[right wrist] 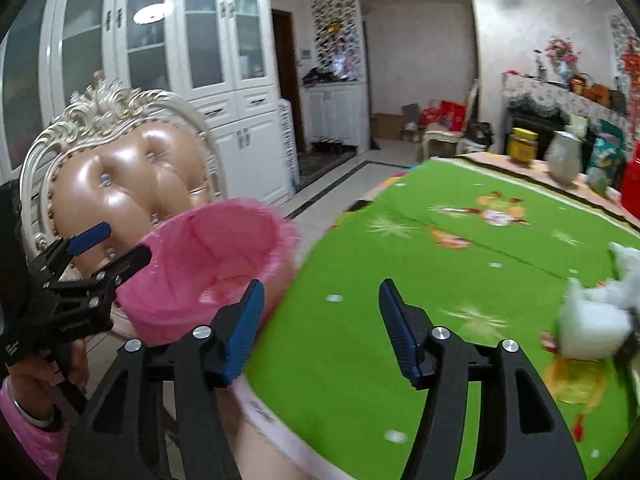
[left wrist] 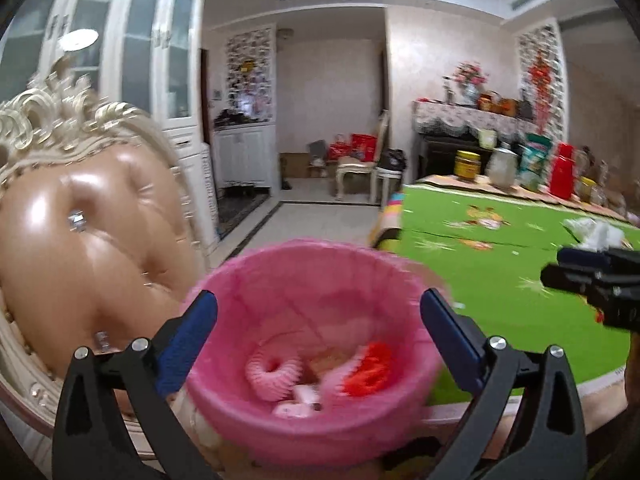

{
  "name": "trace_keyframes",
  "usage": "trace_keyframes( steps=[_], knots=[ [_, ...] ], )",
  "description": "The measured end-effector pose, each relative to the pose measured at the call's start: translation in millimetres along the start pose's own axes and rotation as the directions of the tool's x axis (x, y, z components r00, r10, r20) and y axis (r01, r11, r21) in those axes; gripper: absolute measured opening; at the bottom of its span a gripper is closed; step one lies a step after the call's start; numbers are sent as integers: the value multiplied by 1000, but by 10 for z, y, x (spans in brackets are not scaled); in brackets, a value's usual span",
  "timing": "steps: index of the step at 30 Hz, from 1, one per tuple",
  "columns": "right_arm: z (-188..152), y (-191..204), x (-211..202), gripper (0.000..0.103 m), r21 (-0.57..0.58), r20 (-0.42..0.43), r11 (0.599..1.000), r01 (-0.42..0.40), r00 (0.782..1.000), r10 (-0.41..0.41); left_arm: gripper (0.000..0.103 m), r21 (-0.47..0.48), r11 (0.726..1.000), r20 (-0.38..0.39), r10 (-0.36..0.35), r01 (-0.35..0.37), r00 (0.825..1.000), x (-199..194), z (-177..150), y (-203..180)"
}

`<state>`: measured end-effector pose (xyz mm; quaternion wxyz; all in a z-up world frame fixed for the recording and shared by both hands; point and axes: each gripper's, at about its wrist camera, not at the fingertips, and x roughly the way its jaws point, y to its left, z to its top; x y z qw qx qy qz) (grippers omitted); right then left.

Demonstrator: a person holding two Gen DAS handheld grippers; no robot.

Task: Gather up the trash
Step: 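Grasp the white foam block with the left tool while the right tool grasps a tissue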

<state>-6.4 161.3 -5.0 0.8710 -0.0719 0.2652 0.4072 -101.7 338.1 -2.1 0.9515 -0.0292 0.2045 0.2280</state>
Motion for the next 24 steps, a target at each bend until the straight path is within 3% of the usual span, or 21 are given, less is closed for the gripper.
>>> trace_keyframes(
  steps=[5,10,15,18,24],
  knots=[
    [-108,-489,-312,57,46,14,994,95,995,-96,98,43,991,-15,-128,128,992,-27,39,-581],
    [-307,-1075,-697,57,108,16,971,215,976,-218,98,163,960,-21,-229,230,973,-74,78,-1309],
    [-532,-1737,-1059,57,192,-18,920,342,938,-345,98,181,909,-107,-360,374,927,15,98,-1940],
    [-671,-2115,-1221,57,226,-50,878,422,905,-422,98,177,890,-141,-400,421,905,76,114,-2266],
    [-877,-2701,-1240,57,284,-140,827,486,874,-465,98,124,849,-243,-476,514,845,334,153,-2896]
  ],
)
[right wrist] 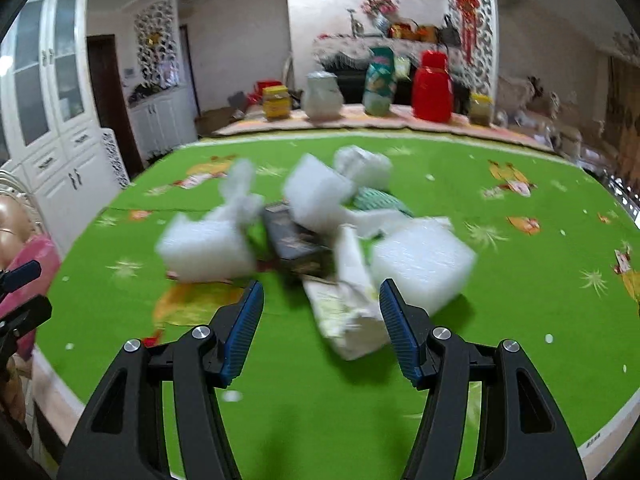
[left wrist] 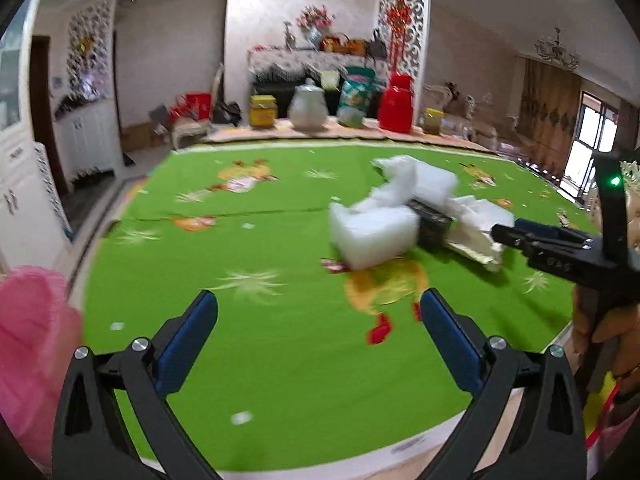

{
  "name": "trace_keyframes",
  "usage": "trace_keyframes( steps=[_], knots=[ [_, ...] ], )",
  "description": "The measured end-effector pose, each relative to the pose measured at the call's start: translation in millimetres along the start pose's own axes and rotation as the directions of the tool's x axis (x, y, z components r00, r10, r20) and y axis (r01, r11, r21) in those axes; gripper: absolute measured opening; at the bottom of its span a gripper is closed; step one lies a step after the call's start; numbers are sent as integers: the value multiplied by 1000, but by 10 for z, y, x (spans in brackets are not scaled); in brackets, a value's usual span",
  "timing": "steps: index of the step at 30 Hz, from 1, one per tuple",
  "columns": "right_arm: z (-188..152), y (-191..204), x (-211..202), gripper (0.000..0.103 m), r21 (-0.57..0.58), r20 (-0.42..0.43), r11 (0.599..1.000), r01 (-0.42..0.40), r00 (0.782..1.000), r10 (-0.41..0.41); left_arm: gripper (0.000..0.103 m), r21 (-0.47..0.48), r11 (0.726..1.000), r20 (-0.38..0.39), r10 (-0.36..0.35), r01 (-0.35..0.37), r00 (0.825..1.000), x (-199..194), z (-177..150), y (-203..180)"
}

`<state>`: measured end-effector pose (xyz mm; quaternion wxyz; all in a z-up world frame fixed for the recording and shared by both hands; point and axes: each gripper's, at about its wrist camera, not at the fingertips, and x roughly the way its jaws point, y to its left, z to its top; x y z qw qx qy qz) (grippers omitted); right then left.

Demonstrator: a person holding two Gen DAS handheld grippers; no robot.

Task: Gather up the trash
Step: 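Grasp the white foam block with the left tool while the right tool grasps a tissue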

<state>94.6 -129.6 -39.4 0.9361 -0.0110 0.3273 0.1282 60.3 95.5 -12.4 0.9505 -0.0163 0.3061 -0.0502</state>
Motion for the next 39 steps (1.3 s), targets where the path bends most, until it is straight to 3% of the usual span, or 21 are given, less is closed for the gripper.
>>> trace_keyframes(
  steps=[5,12,17,19,26,34,37,39],
  knots=[
    [31,-23,216,57,-20,-41,1000,-15,999,14,98,13,1000,-49,10,-10,999,334,144,-249],
    [41,-23,416,49,-26,-96,1000,9,995,-11,98,-21,999,-75,29,-31,997,625,237,-250],
    [-22,-90,371,29,-32,-83,998,56,995,-59,98,-44,999,-102,27,-32,994,847,303,-301],
    [-53,-119,324,27,-25,-78,998,54,995,-56,98,-52,998,-112,25,-31,993,931,312,-349],
    [-77,-231,210,27,32,-55,999,11,998,-9,98,-96,993,-135,49,-63,990,1218,442,-477],
    [-69,-276,157,27,62,-33,998,-12,999,14,97,-58,990,-155,118,-128,981,1521,574,-655],
    [-70,-291,154,27,69,-30,997,-17,999,19,85,-74,988,-174,118,-132,978,1612,565,-645],
    [-72,-296,160,27,71,-31,997,-18,999,20,84,-54,989,-155,127,-137,980,1606,535,-677]
  ],
)
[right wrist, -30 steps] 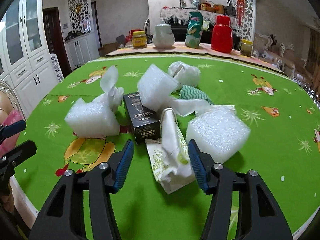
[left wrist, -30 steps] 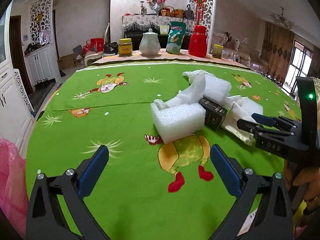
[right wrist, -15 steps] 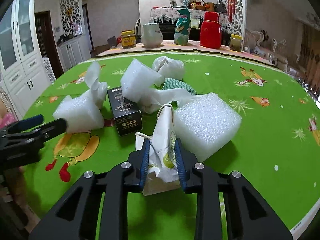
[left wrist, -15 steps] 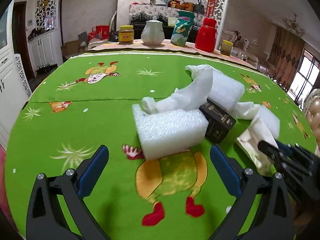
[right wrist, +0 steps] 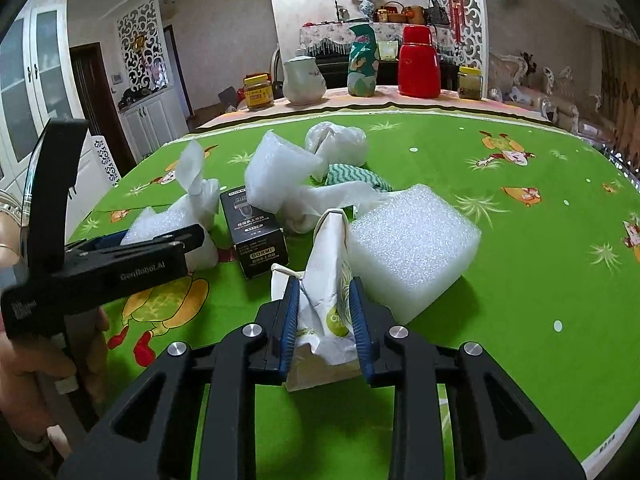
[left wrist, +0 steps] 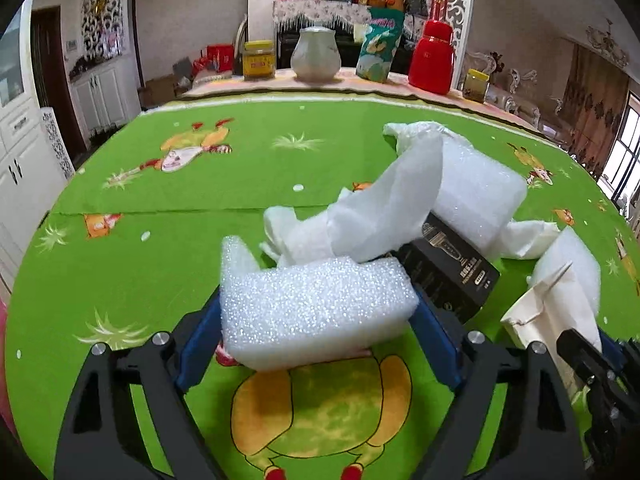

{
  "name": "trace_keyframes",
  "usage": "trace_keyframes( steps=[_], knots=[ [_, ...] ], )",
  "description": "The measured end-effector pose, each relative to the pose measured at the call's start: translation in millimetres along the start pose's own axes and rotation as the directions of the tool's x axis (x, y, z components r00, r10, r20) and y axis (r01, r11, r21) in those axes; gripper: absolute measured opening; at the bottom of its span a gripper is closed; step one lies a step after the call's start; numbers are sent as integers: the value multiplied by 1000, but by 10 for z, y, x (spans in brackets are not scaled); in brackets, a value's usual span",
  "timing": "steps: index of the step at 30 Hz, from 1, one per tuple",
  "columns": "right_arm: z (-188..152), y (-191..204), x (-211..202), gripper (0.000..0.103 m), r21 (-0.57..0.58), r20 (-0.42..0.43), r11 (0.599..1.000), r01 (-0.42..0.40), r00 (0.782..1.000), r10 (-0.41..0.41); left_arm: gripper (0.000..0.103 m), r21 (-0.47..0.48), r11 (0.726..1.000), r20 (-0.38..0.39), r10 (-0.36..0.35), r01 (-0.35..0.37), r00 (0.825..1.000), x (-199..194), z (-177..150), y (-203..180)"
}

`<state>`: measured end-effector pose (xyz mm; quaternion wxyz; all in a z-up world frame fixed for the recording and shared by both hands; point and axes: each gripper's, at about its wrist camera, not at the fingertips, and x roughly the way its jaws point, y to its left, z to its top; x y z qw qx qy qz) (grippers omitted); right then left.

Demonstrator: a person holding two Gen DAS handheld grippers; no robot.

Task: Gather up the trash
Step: 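Grasp the white foam block with the left tool while the right tool grasps a tissue, then carry the foam block and tissue toward the pink wastebasket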

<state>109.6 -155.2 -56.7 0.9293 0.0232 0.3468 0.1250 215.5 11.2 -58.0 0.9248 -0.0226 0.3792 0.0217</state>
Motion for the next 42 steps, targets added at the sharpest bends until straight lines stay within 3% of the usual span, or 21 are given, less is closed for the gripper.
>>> trace_keyframes(
  steps=[12,20,28,34,42],
  knots=[
    [-9,52,-43,27,-30,24,1000,4,1000,-3,82,15,1000,107,-25,23,994,-505,-241,119],
    [-40,227,-170,27,-81,98,997,-10,995,18,82,22,1000,232,9,-15,973,-910,-389,273],
    [-54,404,-328,27,-114,175,993,-41,983,61,83,1,999,303,47,-50,952,-1223,-468,485],
    [-77,581,-406,27,-147,183,985,-86,977,112,83,-13,997,361,78,-78,929,-1483,-563,636],
    [-129,893,-422,27,-204,139,971,-123,978,153,83,-47,997,381,79,-67,921,-1695,-726,901]
  ],
)
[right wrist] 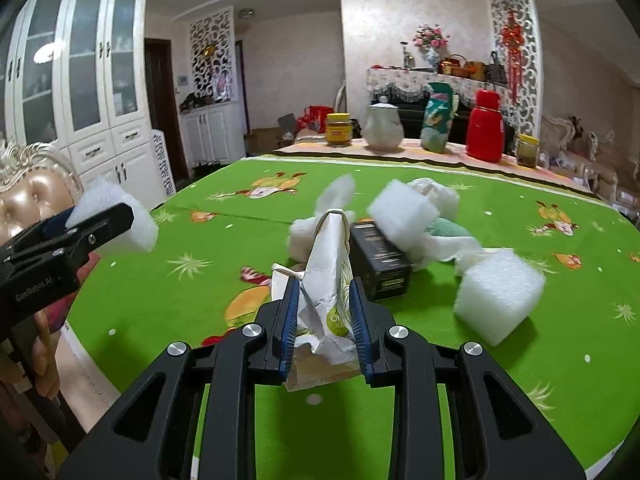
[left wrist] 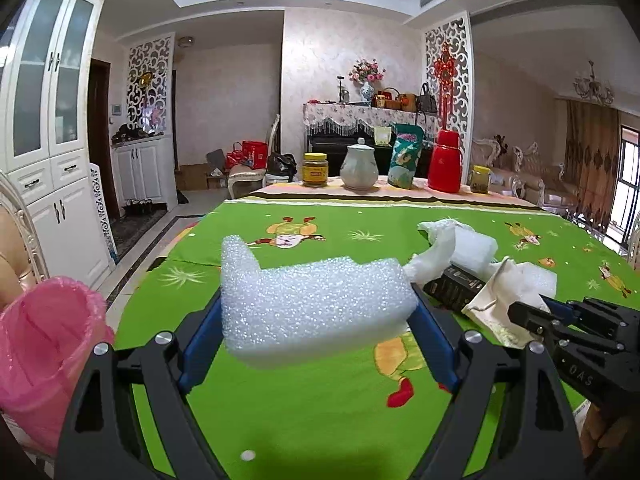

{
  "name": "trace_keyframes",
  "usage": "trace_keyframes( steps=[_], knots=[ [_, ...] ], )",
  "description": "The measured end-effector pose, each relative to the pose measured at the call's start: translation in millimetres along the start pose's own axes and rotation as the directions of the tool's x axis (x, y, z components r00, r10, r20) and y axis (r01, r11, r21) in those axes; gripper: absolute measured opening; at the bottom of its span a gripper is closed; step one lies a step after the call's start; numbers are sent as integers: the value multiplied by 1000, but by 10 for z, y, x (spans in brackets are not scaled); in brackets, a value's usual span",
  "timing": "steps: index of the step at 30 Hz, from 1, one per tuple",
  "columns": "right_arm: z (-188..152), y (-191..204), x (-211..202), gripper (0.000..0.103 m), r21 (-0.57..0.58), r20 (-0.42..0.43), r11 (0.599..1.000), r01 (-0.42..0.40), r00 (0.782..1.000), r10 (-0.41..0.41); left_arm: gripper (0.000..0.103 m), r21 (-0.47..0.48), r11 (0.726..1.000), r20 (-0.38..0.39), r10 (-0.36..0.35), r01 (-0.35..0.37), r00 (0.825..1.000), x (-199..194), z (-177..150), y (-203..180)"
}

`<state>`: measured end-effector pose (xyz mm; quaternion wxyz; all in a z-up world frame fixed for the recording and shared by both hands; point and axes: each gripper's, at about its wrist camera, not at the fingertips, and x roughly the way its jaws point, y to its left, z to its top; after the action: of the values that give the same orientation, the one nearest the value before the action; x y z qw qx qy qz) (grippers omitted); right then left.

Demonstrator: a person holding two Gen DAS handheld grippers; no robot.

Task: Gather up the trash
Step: 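Carry the foam block and tissue toward the pink wastebasket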

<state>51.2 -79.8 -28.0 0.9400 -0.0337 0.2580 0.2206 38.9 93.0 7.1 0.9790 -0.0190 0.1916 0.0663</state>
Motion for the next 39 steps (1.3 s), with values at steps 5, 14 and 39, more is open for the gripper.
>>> trace_keyframes(
  steps=[5,14,39],
  knots=[
    [45,237,-53,27,-42,15,999,-27,1000,27,83,7,1000,13,22,-22,1000,-141,-85,167],
    [57,656,-173,27,-92,25,993,-72,997,74,83,3,996,25,84,-84,996,-313,-164,539],
    [281,2240,17,27,-174,-7,924,-340,939,344,83,-52,948,37,315,-313,948,-848,-200,1975]
  ],
)
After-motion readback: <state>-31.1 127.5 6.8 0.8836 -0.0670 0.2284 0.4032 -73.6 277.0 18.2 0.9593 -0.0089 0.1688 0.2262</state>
